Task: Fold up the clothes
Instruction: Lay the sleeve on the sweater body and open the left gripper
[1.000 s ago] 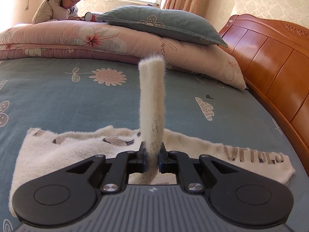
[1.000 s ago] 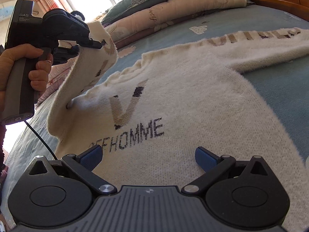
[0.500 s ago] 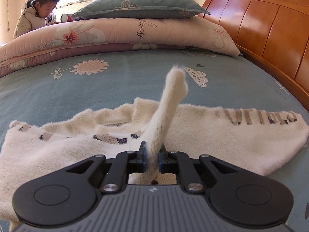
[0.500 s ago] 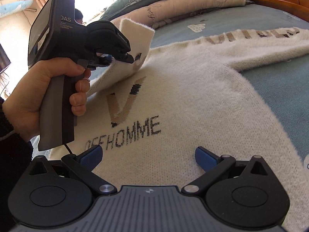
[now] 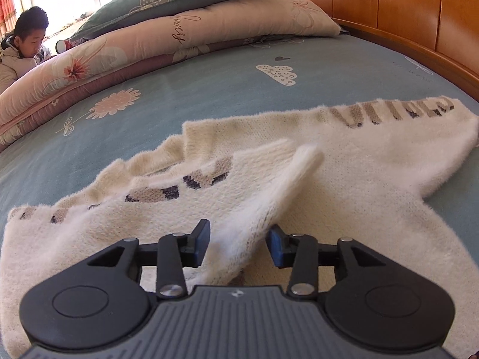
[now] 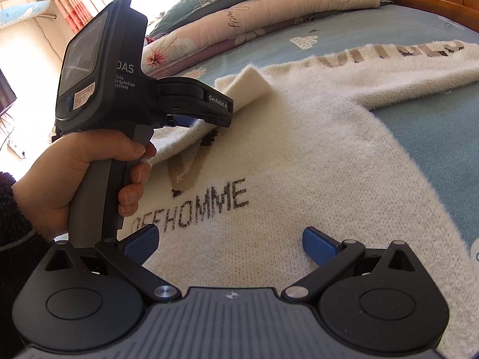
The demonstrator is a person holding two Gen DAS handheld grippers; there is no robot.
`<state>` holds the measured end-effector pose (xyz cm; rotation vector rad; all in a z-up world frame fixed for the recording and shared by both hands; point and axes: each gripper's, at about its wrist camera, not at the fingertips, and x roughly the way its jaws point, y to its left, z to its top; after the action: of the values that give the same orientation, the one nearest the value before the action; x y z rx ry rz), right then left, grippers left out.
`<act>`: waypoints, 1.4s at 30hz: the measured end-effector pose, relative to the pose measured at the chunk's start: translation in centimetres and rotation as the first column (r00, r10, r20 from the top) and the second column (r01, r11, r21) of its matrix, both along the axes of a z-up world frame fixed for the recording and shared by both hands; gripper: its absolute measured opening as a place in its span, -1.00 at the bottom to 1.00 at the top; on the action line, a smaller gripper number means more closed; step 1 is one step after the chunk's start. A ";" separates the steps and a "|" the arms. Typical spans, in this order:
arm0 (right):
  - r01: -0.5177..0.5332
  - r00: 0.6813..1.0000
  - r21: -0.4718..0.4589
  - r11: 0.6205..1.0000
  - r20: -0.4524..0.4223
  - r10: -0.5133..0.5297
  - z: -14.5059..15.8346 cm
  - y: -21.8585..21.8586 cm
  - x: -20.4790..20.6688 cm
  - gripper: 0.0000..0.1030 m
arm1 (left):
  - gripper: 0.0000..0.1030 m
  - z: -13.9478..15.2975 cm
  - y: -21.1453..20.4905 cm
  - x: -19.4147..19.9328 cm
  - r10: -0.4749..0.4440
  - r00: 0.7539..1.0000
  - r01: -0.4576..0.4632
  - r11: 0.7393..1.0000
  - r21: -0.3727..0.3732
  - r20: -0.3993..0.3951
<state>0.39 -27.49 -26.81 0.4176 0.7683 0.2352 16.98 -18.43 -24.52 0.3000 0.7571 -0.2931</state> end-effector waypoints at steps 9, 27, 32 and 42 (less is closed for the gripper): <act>-0.001 1.000 -0.001 1.000 -0.002 0.001 0.0 -0.1 -0.1 1.00 | 0.14 2.9 1.1 -2.1 -0.095 0.995 0.096 0.995 -0.024 0.014; -0.009 1.000 -0.058 0.998 0.005 0.009 -0.3 0.7 -0.1 1.00 | 0.50 5.8 22.0 -7.5 0.277 0.958 -0.272 0.960 -0.064 0.080; -0.013 1.000 -0.141 0.990 0.022 0.016 -0.4 2.0 -0.3 1.00 | 0.50 1.4 23.0 -8.2 0.274 0.961 -0.270 0.960 -0.066 0.047; -0.010 0.998 -0.277 0.961 0.060 0.028 -0.9 3.9 -0.5 1.00 | 0.55 -2.9 23.1 -6.8 0.348 0.922 -0.352 0.936 -0.004 0.168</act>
<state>-0.07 -23.59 -27.75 0.1367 0.7308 0.1549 10.15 4.68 -27.40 0.2053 0.6352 0.0811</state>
